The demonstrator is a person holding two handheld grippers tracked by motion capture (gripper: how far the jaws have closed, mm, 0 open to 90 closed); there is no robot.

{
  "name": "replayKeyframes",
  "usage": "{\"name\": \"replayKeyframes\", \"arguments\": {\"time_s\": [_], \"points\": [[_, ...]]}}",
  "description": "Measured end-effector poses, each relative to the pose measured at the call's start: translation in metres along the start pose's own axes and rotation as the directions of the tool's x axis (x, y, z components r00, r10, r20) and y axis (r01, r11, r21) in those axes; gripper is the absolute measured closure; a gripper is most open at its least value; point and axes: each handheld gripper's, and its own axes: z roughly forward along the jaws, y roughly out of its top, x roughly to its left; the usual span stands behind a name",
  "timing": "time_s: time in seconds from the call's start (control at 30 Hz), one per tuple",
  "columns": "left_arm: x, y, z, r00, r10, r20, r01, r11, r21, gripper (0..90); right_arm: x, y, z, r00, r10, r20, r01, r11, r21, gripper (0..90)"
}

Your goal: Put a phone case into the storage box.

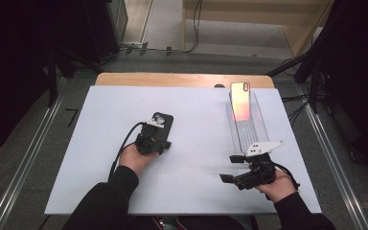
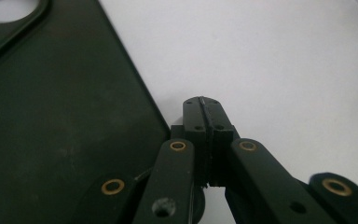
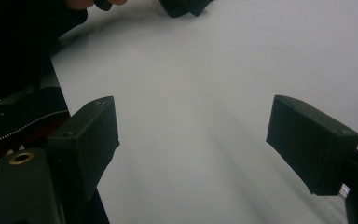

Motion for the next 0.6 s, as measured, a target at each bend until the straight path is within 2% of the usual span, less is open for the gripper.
{"name": "replayKeyframes", "arguments": {"time_s": [0.23, 0.37, 0.5, 0.6], "points": [[0.014, -0.007, -0.012, 0.9995, -0.028, -0.015, 0.028, 0.9996, 0.002, 90.0, -0.001, 0.0, 0.001, 1.0, -0.001, 0.002, 0.001, 1.0, -0.001, 14.8], [0.023, -0.011, -0.018, 0.9977, -0.063, -0.026, 0.062, 0.998, -0.011, 89.7, -0.001, 0.0, 0.001, 1.0, 0.0, 0.002, 0.0, 1.0, -0.002, 14.8], [0.025, -0.012, -0.023, 0.997, -0.07, 0.033, 0.071, 0.9968, -0.037, 82.6, -0.001, 0.0, 0.001, 1.0, 0.001, -0.003, -0.001, 1.0, 0.0, 14.8], [0.022, -0.01, -0.032, 0.9915, -0.078, 0.104, 0.087, 0.9932, -0.078, 72.6, -0.002, -0.001, 0.002, 1.0, -0.001, -0.005, 0.001, 1.0, 0.001, 14.8]]}}
